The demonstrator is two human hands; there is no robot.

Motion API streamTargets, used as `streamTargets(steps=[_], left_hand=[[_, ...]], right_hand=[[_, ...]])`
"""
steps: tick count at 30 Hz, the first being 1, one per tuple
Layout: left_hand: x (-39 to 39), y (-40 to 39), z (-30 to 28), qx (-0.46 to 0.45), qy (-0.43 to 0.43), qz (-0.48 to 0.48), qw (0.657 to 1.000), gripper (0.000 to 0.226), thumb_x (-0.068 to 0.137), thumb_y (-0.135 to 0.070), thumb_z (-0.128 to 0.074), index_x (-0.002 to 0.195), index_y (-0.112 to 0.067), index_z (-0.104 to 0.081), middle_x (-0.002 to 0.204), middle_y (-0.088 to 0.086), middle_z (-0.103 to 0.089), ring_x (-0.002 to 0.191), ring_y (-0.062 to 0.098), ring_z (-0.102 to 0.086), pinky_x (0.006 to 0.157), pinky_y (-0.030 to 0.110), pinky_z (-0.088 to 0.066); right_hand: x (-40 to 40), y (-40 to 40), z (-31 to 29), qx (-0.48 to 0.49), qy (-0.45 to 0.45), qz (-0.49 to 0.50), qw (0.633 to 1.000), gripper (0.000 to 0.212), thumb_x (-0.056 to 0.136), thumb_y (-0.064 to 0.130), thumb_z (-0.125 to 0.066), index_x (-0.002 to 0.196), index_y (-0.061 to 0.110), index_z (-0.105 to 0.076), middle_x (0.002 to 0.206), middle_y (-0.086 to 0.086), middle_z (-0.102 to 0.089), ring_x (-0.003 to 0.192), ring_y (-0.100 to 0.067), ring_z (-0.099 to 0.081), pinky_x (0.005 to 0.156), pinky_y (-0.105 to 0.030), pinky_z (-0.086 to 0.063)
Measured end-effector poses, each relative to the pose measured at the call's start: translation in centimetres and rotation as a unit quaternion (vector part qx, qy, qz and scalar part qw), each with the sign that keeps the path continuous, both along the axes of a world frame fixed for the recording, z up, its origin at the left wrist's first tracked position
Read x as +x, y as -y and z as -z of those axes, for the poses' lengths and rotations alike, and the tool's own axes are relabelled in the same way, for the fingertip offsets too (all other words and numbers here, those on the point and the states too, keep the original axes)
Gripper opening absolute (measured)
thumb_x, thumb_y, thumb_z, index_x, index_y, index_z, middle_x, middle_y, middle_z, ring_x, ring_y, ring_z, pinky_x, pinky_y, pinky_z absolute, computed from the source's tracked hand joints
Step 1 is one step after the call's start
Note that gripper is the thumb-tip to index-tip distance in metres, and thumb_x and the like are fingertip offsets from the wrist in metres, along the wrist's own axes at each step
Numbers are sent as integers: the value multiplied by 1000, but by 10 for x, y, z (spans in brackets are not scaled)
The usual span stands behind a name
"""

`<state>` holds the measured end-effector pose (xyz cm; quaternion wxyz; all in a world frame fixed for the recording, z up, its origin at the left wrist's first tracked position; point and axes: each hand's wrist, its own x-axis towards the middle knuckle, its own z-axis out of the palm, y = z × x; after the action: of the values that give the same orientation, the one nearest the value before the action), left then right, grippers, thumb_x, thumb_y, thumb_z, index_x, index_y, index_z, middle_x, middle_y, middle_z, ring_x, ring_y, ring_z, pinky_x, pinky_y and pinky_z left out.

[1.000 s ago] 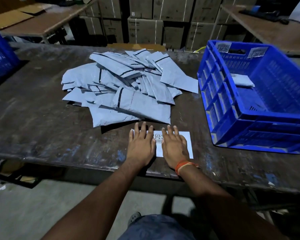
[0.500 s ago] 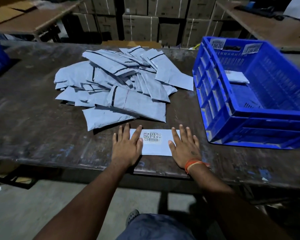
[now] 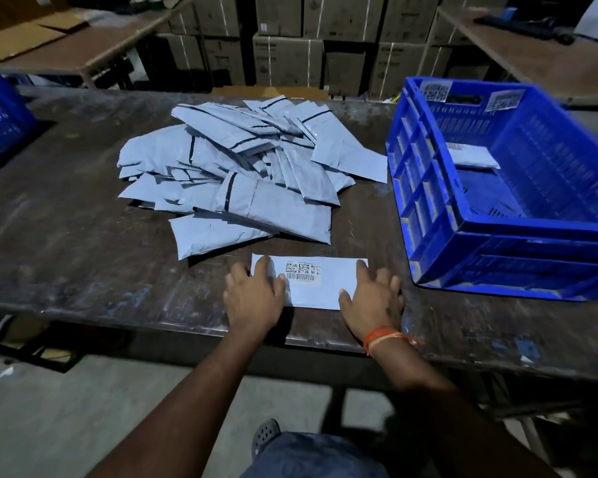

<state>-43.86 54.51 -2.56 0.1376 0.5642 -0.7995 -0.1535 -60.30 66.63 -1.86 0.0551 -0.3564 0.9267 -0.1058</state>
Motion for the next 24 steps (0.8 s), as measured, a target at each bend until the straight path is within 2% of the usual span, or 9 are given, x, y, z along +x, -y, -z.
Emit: streamTargets(steps=[3,6,9,11,13,15,19,21,24], left_hand=[[-6,5,-6,52,-12,-8,999,49,91,-44,-63,137,-35,-48,130,14,-43,118,36,-44,98,45,-46],[-8,12,-8,118,-67,-46,990,50,85,-29,-74,129,-41,-54,129,12,-43,115,35,-53,100,44,-49],[-7,18,-9,154,-164,-69,972,44,81,-12,-74,113,-39,-61,118,6,-59,94,24,-63,83,29,-52],[-3,21,-10,192,-246,-62,948,38,83,-2,-72,108,-30,-64,117,9,-68,90,20,-63,73,24,-47],[2,21,-11,241,-314,-44,918,30,87,5,-69,106,-19,-67,125,13,-67,105,22,-63,77,23,-44],[6,21,-15,271,-362,-35,891,27,90,5,-67,101,-20,-69,128,9,-67,114,23,-62,83,25,-46],[12,25,-32,324,-450,-48,831,24,94,5,-62,100,-18,-70,117,10,-72,96,26,-69,80,37,-58],[13,29,-50,344,-487,-43,802,23,95,3,-61,108,-14,-70,115,10,-73,94,26,-70,77,37,-58],[11,36,-86,359,-522,-20,774,24,96,0,-62,112,-14,-73,99,8,-76,80,19,-71,64,29,-58]], right_hand=[[-5,7,-1,-18,51,7,998,65,87,39,-64,146,31,-37,130,-13,-37,121,-35,-38,101,-44,-44],[-14,12,5,-71,133,15,988,63,82,24,-68,142,29,-47,124,-13,-36,113,-38,-50,105,-37,-45],[-22,11,8,-138,221,18,965,61,75,11,-68,132,30,-59,121,-10,-48,109,-30,-57,98,-24,-45],[-24,8,7,-191,308,28,931,56,69,3,-66,120,28,-66,114,-5,-64,99,-22,-64,86,-24,-49],[-25,5,3,-243,375,51,893,44,65,1,-63,100,27,-72,95,-4,-72,75,-17,-64,71,-27,-51],[-27,3,-5,-293,417,57,859,36,67,-3,-64,89,23,-75,80,-4,-70,58,-13,-55,62,-25,-46],[-34,0,-32,-358,479,33,801,26,84,-7,-65,96,13,-76,84,-8,-68,53,-15,-48,50,-22,-40],[-41,3,-44,-373,484,7,792,25,84,-3,-68,98,15,-77,95,-6,-74,63,-19,-59,59,-28,-50],[-51,12,-66,-386,479,-31,788,31,74,6,-73,103,15,-78,106,-5,-76,101,-25,-70,96,-43,-54]])
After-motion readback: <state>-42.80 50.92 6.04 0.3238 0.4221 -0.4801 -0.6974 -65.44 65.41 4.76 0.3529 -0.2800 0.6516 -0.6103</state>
